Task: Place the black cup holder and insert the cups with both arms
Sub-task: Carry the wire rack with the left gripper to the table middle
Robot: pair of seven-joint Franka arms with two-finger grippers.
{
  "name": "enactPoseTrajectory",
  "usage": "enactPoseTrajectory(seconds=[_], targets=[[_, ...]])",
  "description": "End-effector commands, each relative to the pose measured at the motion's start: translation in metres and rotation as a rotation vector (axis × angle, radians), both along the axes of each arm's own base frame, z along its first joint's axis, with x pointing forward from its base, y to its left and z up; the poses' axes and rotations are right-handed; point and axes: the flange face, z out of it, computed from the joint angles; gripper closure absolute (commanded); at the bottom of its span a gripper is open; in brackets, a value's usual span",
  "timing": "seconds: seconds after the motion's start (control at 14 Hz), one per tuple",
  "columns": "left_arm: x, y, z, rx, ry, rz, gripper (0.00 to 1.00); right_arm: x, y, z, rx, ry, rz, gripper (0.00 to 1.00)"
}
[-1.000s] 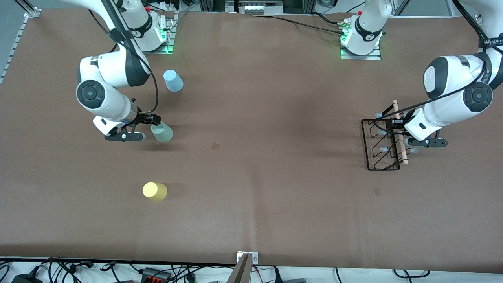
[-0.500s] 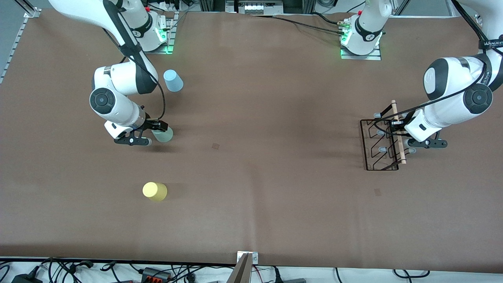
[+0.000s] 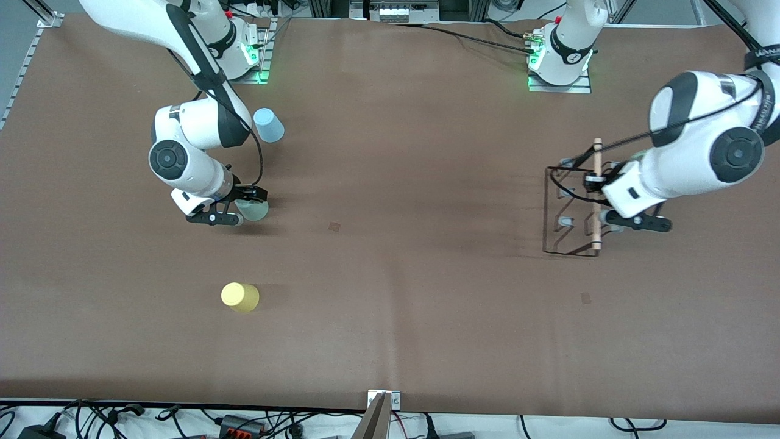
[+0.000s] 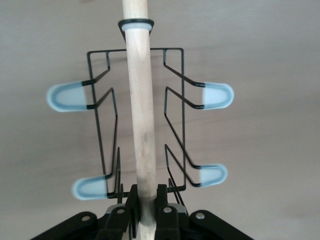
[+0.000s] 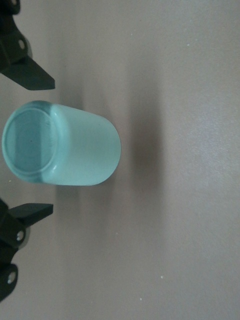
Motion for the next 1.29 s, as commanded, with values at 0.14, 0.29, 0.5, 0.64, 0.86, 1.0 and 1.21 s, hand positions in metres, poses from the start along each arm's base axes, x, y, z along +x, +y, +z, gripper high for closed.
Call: enactPoseTrajectory(seconds=[0.14,0.29,0.5,0.64,0.86,1.0,1.21], targets=[[-0.001,-0.112,0.010,-0.104,0.029,-0.042,0.99,0.006,0.005,0.000,0.015,-0.008,-0.013,0.00],[-0.003,-0.168,0.005,-0.096,0.037,-0.031,0.99,0.006,0.006,-0.001,0.015,-0.008,-0.012,0.03],[-0.016,-0.258,-0.018,-0.069,0.055,-0.051,0.99,0.006,0.005,-0.005,0.015,-0.004,-0.008,0.08],[-0.028,-0.300,-0.037,-0.045,0.071,-0.040,0.99,0.007,0.005,-0.004,0.014,-0.003,-0.014,0.16],[-0.035,-0.342,-0.050,-0.079,0.059,0.000,0.99,0.010,0.005,0.001,0.016,-0.011,-0.018,0.65],[-0.039,-0.364,-0.060,-0.119,0.034,0.050,0.99,0.021,0.007,0.017,0.023,-0.030,-0.008,0.79],[-0.048,-0.381,-0.082,-0.103,0.025,0.068,0.94,0.043,0.011,0.053,0.024,-0.002,-0.003,0.80]])
